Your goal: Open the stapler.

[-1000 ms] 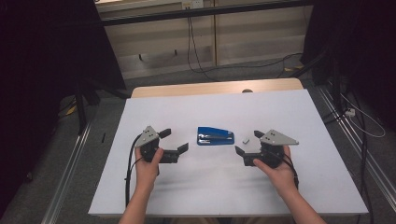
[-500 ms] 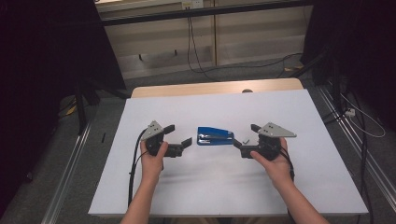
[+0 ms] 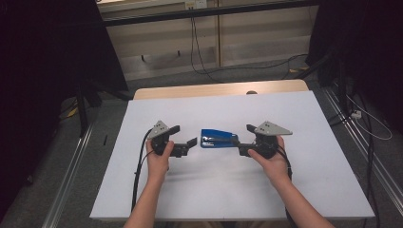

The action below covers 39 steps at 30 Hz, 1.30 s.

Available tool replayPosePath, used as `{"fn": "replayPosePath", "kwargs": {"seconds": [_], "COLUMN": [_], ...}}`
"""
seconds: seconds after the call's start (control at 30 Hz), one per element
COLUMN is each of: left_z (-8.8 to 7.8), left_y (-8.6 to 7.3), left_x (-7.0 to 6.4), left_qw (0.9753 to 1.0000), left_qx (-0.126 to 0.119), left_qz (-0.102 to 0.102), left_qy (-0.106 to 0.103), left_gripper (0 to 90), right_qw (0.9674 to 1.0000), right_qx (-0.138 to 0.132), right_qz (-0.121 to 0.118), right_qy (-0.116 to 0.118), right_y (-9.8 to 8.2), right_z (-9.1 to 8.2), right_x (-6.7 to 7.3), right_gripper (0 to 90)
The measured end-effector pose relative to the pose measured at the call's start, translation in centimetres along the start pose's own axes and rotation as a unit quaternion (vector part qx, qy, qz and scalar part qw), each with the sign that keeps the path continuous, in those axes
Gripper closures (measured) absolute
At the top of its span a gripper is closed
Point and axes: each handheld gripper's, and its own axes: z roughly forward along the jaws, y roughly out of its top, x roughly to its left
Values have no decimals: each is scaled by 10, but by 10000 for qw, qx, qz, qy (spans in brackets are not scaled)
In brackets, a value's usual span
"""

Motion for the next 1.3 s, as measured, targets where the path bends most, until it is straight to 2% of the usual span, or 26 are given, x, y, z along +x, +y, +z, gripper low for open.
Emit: {"fn": "replayPosePath", "kwargs": {"seconds": [0.07,0.1,0.13,0.17,0.23,0.37,0.4,0.47,0.63,0.7,0.73,0.8,0.87,0.9,0.97,1.1,1.23,1.3], "left_z": [3,5,7,9,13,18,19,21,24,25,26,28,28,29,30,31,30,30], "left_y": [1,2,3,3,3,2,3,4,7,8,8,7,6,5,5,4,4,4], "left_x": [1,0,0,0,0,3,4,5,10,10,10,11,12,12,12,12,12,12], "left_qw": [9998,9998,9998,9997,9997,9995,9993,9988,9993,9993,9992,9988,9987,9987,9985,9983,9977,9976], "left_qx": [162,176,162,182,196,282,333,429,341,339,350,428,479,489,514,549,638,664], "left_qz": [97,115,117,106,74,107,145,240,162,155,170,228,184,166,207,181,186,155], "left_qy": [-11,5,-38,-78,-97,-51,-41,-51,23,75,91,84,43,26,31,82,131,120], "left_gripper": [35,35,35,35,35,40,40,40,40,40,40,38,36,35,35,33,39,41], "right_qw": [9999,9999,9998,9993,9992,9984,9976,9974,9950,9929,9929,9910,9903,9892,9881,9863,9860,9844], "right_qx": [89,89,131,231,235,353,399,425,617,762,762,849,899,961,1011,1083,1071,1109], "right_qz": [-68,-68,-52,68,90,-49,-31,-40,-241,-488,-488,-627,-637,-723,-777,-913,-963,-1075], "right_qy": [95,95,139,271,318,449,565,586,752,767,767,828,849,841,855,841,837,841], "right_y": [1,1,2,3,4,5,4,4,0,0,0,0,0,0,-1,-2,-3,-4], "right_z": [6,6,8,11,13,20,24,26,38,45,45,51,58,62,67,73,77,79], "right_x": [2,2,3,4,5,10,11,12,17,22,22,25,27,28,30,33,35,36], "right_gripper": [330,330,372,460,484,609,697,731,894,900,900,900,900,900,900,900,900,900]}}
